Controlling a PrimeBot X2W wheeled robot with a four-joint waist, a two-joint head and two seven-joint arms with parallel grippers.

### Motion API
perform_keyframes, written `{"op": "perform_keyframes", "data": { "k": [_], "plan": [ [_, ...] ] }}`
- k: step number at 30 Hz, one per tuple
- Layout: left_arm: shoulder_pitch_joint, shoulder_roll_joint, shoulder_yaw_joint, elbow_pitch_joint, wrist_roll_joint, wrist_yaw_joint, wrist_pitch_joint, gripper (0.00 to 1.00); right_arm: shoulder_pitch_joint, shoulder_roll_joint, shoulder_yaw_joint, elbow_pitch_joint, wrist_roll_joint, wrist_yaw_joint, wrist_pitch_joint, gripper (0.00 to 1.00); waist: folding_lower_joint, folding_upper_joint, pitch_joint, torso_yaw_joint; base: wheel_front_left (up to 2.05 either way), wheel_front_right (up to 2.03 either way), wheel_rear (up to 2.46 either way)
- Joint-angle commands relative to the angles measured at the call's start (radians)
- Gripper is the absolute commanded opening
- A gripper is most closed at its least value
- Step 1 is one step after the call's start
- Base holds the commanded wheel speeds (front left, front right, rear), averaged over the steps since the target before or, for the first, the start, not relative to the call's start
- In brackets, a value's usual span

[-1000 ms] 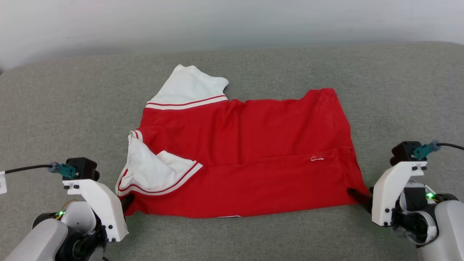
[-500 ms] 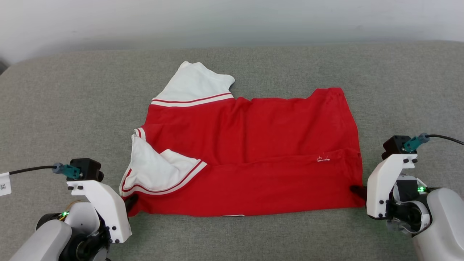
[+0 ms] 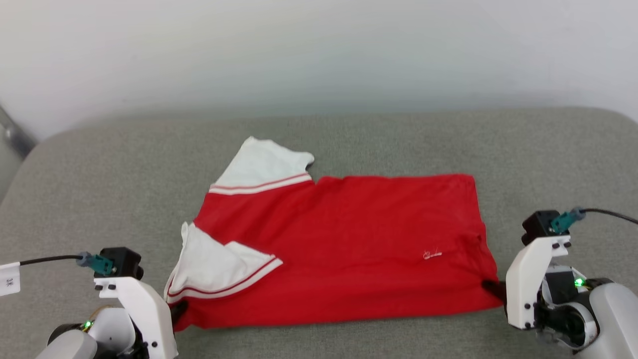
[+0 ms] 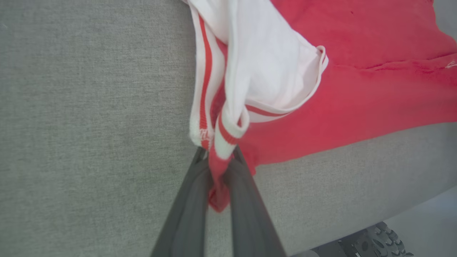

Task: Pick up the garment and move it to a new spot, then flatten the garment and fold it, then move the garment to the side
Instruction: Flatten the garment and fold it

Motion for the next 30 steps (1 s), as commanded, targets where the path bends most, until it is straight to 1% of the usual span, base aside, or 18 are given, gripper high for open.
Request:
{"op": "perform_keyframes", "data": {
  "k": [1,4,8,9,10,11,12,13,18,22,24,28,30],
  "plan": [
    [0.017,0.01,-0.001,-0.004,-0.005,0.007,0.003,0.0,0.03,-0.009,-0.003,-0.01,0.003,0.0,0.004,0.0,0.0,0.0,-0.042,0.0,0.0,0.0,0.0],
    [0.049,0.023,-0.004,-0.015,-0.012,0.013,0.01,0.0,0.074,-0.011,-0.015,-0.042,0.003,0.0,0.014,0.0,0.0,0.0,-0.056,-0.001,0.0,0.0,0.0],
    [0.078,0.013,-0.013,-0.011,-0.024,0.013,0.017,0.0,0.144,0.007,-0.042,-0.061,-0.013,0.0,0.008,0.0,0.0,0.0,-0.059,-0.002,0.0,0.0,0.0],
    [0.081,0.005,-0.015,-0.006,-0.031,0.01,0.015,0.0,0.159,0.016,-0.05,-0.063,-0.014,0.0,0.002,0.07,0.0,0.0,-0.058,-0.002,0.0,0.0,0.0],
    [0.082,-0.003,-0.014,0.002,-0.035,0.007,0.008,0.0,0.17,0.025,-0.058,-0.067,-0.017,0.0,-0.011,0.6,0.0,0.0,-0.056,-0.002,0.0,0.0,0.0],
    [0.081,-0.009,-0.014,0.01,-0.035,0.005,0.003,0.35,0.181,0.03,-0.064,-0.068,-0.024,0.0,-0.03,1.0,0.0,0.0,-0.053,-0.003,0.0,0.0,0.0],
    [0.079,-0.016,-0.017,0.018,-0.035,0.002,0.001,0.73,0.193,0.036,-0.063,-0.068,-0.029,0.0,-0.046,1.0,0.0,0.0,-0.051,-0.003,0.0,0.0,0.0],
    [0.074,-0.024,-0.014,0.029,-0.036,-0.002,-0.01,1.0,0.202,0.044,-0.062,-0.075,-0.031,0.0,-0.071,1.0,0.0,0.0,-0.049,-0.005,0.0,0.0,0.0],
    [0.044,-0.03,0.005,0.051,-0.014,-0.012,-0.064,1.0,0.227,0.052,-0.064,-0.129,-0.063,0.0,-0.256,1.0,0.0,0.0,-0.047,-0.021,0.0,0.0,0.0],
    [0.009,-0.024,0.033,0.031,0.022,0.01,-0.126,1.0,0.226,0.048,-0.083,-0.179,-0.108,0.0,-0.399,1.0,0.0,0.0,-0.054,-0.042,0.0,0.0,0.0],
    [-0.015,-0.02,0.045,0.028,0.043,0.021,-0.156,1.0,0.224,0.058,-0.102,-0.204,-0.131,0.0,-0.46,1.0,0.0,0.0,-0.054,-0.056,0.0,0.0,0.0],
    [-0.079,-0.025,0.07,0.036,0.085,0.032,-0.222,1.0,0.208,0.074,-0.134,-0.262,-0.18,0.0,-0.553,1.0,0.0,0.0,-0.04,-0.091,0.0,0.0,0.0],
    [-0.1,-0.03,0.074,0.04,0.097,0.034,-0.238,1.0,0.203,0.08,-0.141,-0.277,-0.192,0.0,-0.573,1.0,0.0,0.0,-0.033,-0.099,0.0,0.0,0.0]
  ]
}}
